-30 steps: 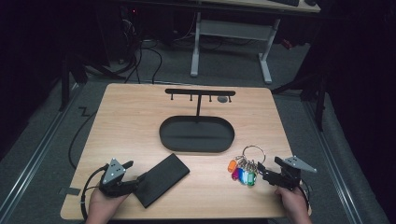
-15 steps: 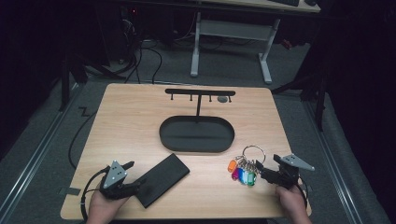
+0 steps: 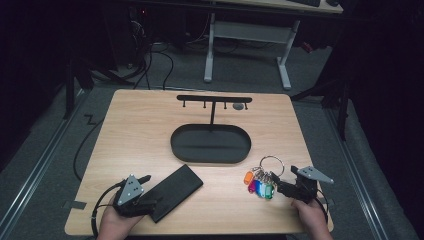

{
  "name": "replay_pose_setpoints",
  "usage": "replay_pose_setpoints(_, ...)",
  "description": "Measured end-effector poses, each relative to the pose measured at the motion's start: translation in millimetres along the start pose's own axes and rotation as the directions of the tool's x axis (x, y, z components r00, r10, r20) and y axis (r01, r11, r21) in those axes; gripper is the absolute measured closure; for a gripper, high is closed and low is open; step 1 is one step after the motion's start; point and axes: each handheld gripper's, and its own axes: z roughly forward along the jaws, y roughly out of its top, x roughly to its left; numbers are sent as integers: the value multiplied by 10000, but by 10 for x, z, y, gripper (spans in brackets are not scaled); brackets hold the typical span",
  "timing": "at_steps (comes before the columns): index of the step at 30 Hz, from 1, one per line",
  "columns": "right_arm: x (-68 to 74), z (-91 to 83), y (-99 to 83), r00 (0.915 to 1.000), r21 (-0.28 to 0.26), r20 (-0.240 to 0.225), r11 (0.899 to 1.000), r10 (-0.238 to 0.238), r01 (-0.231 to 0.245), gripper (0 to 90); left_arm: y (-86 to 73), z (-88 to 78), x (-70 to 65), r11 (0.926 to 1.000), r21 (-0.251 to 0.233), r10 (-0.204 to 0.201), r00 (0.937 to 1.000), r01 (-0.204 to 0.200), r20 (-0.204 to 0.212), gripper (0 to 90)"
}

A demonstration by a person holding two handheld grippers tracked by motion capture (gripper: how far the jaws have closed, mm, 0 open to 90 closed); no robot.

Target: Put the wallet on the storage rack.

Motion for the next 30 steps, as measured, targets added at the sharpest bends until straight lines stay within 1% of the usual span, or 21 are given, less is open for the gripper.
replay_pose_setpoints(2, 4, 2, -1, 9999, -52, -8, 9999, -113, 113, 150, 11, -2, -29, 10000, 7, 99, 9999, -99, 39, 252)
replay_pose_setpoints(3, 9, -7, -6, 9993, -159, -36, 9992, -379, 378, 150, 30, -3, -92, 9996, -31, 285, 9995, -285, 116, 252)
replay_pose_setpoints(4, 6, -11, -4, 9986, -146, -45, 9985, -525, 524, 150, 37, -5, -122, 9993, -29, 372, 9992, -371, 153, 252)
replay_pose_setpoints(6, 5, -13, -3, 9982, -97, -30, 9982, -600, 600, 151, 41, -7, -152, 9990, -33, 441, 9988, -440, 199, 252)
replay_pose_setpoints(7, 0, -12, -7, 9976, 35, -15, 9976, -696, 696, 151, 30, -25, -214, 9987, -10, 510, 9984, -510, 249, 253)
replay_pose_setpoints(8, -5, -11, -11, 9971, 26, -12, 9971, -761, 762, 151, 30, -25, -214, 9987, -10, 510, 9984, -510, 249, 258)
replay_pose_setpoints(9, -5, -11, -11, 9971, 26, -12, 9971, -761, 762, 151, 18, -37, -248, 9985, 17, 541, 9981, -541, 309, 258)
replay_pose_setpoints(10, -4, -16, -14, 9975, -14, -3, 9975, -708, 708, 151, -4, -55, -319, 9970, 130, 752, 9965, -757, 358, 259)
replay_pose_setpoints(11, -4, -16, -14, 9975, -14, -3, 9975, -708, 708, 151, -4, -55, -319, 9970, 130, 752, 9965, -757, 358, 259)
replay_pose_setpoints(12, -9, -15, -9, 9975, 14, -77, 9975, -702, 702, 151, -23, -66, -375, 9961, 179, 859, 9953, -868, 442, 259)
replay_pose_setpoints(16, -2, -6, -8, 9980, 96, -178, 9981, -609, 611, 150, -27, -50, -429, 9958, 286, 852, 9943, -872, 644, 261)
replay_pose_setpoints(18, 8, -6, 0, 9978, 194, -282, 9980, -603, 609, 150, -26, 1, -464, 9927, 653, 954, 9918, -1011, 849, 263)
replay_pose_setpoints(19, 8, -6, 0, 9978, 194, -282, 9980, -603, 609, 150, -26, 1, -464, 9927, 653, 954, 9918, -1011, 849, 263)
replay_pose_setpoints(20, 11, -7, 4, 9975, 126, -296, 9978, -639, 643, 149, -34, 34, -484, 9895, 852, 1091, 9900, -1168, 891, 263)
replay_pose_setpoints(22, 9, -3, 4, 9984, 88, -328, 9988, -470, 473, 148, -47, 65, -498, 9854, 1061, 1240, 9883, -1331, 888, 262)
replay_pose_setpoints(23, 9, -3, 4, 9984, 88, -328, 9988, -470, 473, 148, -47, 65, -498, 9854, 1061, 1240, 9883, -1331, 888, 262)
replay_pose_setpoints(25, 5, 3, 2, 9983, 70, -387, 9990, -430, 433, 148, -61, 92, -510, 9804, 1217, 1463, 9862, -1551, 779, 263)
replay_pose_setpoints(26, 10, 9, -1, 9978, 102, -472, 9988, -476, 482, 148, -67, 106, -524, 9728, 1326, 1835, 9811, -1902, 607, 286)
replay_pose_setpoints(28, 17, 10, -7, 9972, 146, -545, 9986, -508, 517, 148, -73, 135, -537, 9662, 1543, 1998, 9781, -2067, 590, 286)
replay_pose_setpoints(29, 17, 10, -7, 9972, 146, -545, 9986, -508, 517, 148, -73, 135, -537, 9662, 1543, 1998, 9781, -2067, 590, 286)
replay_pose_setpoints(30, 17, 13, -9, 9969, 152, -545, 9982, -565, 574, 148, -79, 154, -547, 9617, 1700, 2075, 9764, -2148, 602, 286)
